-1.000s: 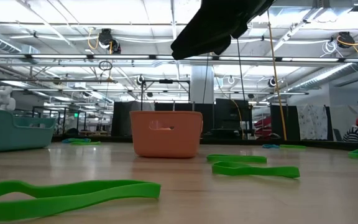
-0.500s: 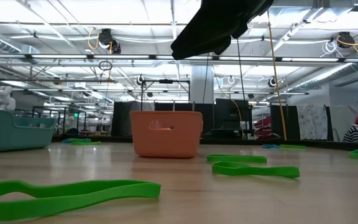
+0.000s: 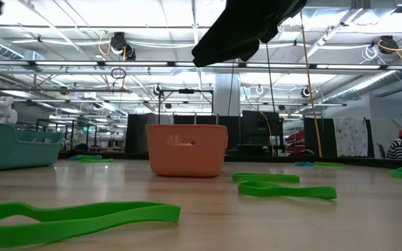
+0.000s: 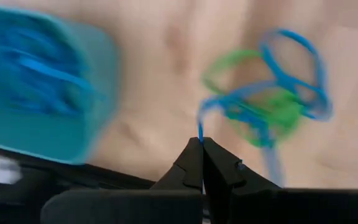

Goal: Sort rubber bands into baskets
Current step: Put the blue rubber band into the green bin

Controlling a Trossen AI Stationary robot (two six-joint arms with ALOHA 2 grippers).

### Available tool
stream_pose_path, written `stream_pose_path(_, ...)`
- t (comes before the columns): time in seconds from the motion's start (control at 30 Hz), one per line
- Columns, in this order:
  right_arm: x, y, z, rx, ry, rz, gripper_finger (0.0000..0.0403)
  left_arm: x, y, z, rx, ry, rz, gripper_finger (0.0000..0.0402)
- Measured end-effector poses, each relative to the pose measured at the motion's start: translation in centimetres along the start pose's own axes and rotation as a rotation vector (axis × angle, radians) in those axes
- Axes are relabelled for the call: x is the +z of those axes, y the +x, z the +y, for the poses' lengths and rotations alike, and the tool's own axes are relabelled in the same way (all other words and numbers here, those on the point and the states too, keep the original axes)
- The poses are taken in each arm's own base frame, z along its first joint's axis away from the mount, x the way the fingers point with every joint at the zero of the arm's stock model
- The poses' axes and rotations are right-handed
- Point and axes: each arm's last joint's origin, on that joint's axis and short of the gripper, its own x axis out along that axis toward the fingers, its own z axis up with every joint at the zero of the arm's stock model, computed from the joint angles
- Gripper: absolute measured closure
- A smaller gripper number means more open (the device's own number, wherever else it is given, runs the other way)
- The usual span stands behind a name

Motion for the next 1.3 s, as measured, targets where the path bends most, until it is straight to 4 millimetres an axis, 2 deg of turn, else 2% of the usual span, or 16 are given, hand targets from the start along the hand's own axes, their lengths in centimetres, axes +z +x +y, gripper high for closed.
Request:
stream_pose_path(0.3, 0.0, 0.0, 0.0, 0.000, 0.000, 0.000, 0.0250, 2.6, -0.7, 5.5, 0.331, -0.003, -0.019, 0.0401)
stream_pose_path(0.57, -0.1, 0.0, 0.0, -0.001, -0.002, 0.007, 0.0250, 4.9, -0.6, 8.6, 0.350, 0.087, 0.064, 0.0401)
stream_pose_path(0.73, -0.5, 0.0, -0.1, -0.008, -0.011, 0.053, 0.0250, 4.3, -1.0, 10.8, 0.331, 0.076, 0.035, 0.0401)
stream_pose_path(0.93, -0.6, 0.0, -0.1, -0.009, -0.014, 0.065, 0.0250, 2.2, -0.1, 13.2, 0.254, -0.010, -0.057, 0.0401)
stream_pose_path(1.13, -0.6, 0.0, -0.1, -0.010, -0.011, 0.064, 0.0250, 1.5, 1.5, 13.7, 0.195, -0.042, -0.137, 0.0394)
stream_pose_path(1.3, -0.6, 0.0, -0.1, -0.010, -0.010, 0.063, 0.0250, 1.4, 2.2, 13.4, 0.113, -0.099, -0.088, 0.0363)
